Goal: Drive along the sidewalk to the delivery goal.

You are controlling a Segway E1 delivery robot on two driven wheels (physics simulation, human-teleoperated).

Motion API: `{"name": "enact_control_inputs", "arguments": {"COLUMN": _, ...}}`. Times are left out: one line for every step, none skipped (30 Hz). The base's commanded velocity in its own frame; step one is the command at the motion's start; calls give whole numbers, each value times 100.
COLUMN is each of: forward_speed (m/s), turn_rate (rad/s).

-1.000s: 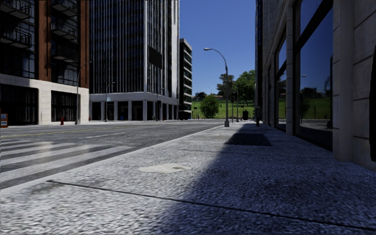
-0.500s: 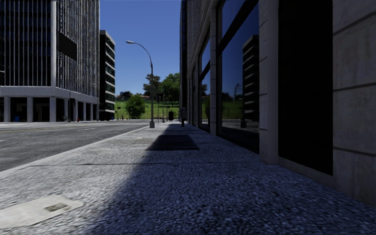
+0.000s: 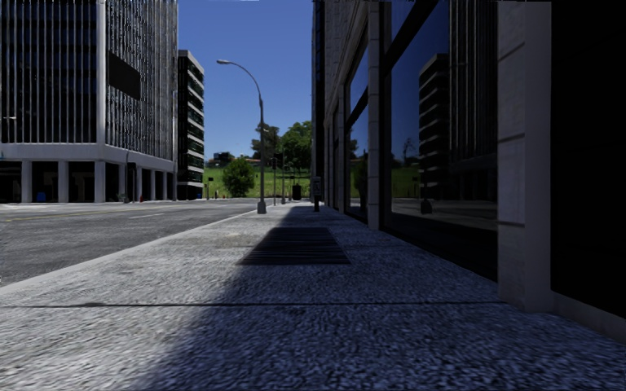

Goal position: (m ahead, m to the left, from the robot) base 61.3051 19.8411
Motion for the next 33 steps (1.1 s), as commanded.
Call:
{"name": "enact_control_inputs", "arguments": {"forward_speed": 200, "turn_rate": 0}}
{"name": "enact_control_inputs", "arguments": {"forward_speed": 200, "turn_rate": 0}}
{"name": "enact_control_inputs", "arguments": {"forward_speed": 200, "turn_rate": 0}}
{"name": "enact_control_inputs", "arguments": {"forward_speed": 200, "turn_rate": 0}}
{"name": "enact_control_inputs", "arguments": {"forward_speed": 200, "turn_rate": 0}}
{"name": "enact_control_inputs", "arguments": {"forward_speed": 200, "turn_rate": 0}}
{"name": "enact_control_inputs", "arguments": {"forward_speed": 200, "turn_rate": 0}}
{"name": "enact_control_inputs", "arguments": {"forward_speed": 200, "turn_rate": 0}}
{"name": "enact_control_inputs", "arguments": {"forward_speed": 200, "turn_rate": 0}}
{"name": "enact_control_inputs", "arguments": {"forward_speed": 200, "turn_rate": 0}}
{"name": "enact_control_inputs", "arguments": {"forward_speed": 200, "turn_rate": 0}}
{"name": "enact_control_inputs", "arguments": {"forward_speed": 200, "turn_rate": 0}}
{"name": "enact_control_inputs", "arguments": {"forward_speed": 200, "turn_rate": 0}}
{"name": "enact_control_inputs", "arguments": {"forward_speed": 200, "turn_rate": 0}}
{"name": "enact_control_inputs", "arguments": {"forward_speed": 200, "turn_rate": 0}}
{"name": "enact_control_inputs", "arguments": {"forward_speed": 200, "turn_rate": 0}}
{"name": "enact_control_inputs", "arguments": {"forward_speed": 200, "turn_rate": 0}}
{"name": "enact_control_inputs", "arguments": {"forward_speed": 200, "turn_rate": 0}}
{"name": "enact_control_inputs", "arguments": {"forward_speed": 200, "turn_rate": 0}}
{"name": "enact_control_inputs", "arguments": {"forward_speed": 200, "turn_rate": 0}}
{"name": "enact_control_inputs", "arguments": {"forward_speed": 200, "turn_rate": 0}}
{"name": "enact_control_inputs", "arguments": {"forward_speed": 200, "turn_rate": 0}}
{"name": "enact_control_inputs", "arguments": {"forward_speed": 200, "turn_rate": 0}}
{"name": "enact_control_inputs", "arguments": {"forward_speed": 200, "turn_rate": 0}}
{"name": "enact_control_inputs", "arguments": {"forward_speed": 200, "turn_rate": 0}}
{"name": "enact_control_inputs", "arguments": {"forward_speed": 200, "turn_rate": 0}}
{"name": "enact_control_inputs", "arguments": {"forward_speed": 200, "turn_rate": 0}}
{"name": "enact_control_inputs", "arguments": {"forward_speed": 200, "turn_rate": 0}}
{"name": "enact_control_inputs", "arguments": {"forward_speed": 200, "turn_rate": 0}}
{"name": "enact_control_inputs", "arguments": {"forward_speed": 200, "turn_rate": 0}}
{"name": "enact_control_inputs", "arguments": {"forward_speed": 200, "turn_rate": 0}}
{"name": "enact_control_inputs", "arguments": {"forward_speed": 200, "turn_rate": 0}}
{"name": "enact_control_inputs", "arguments": {"forward_speed": 200, "turn_rate": 0}}
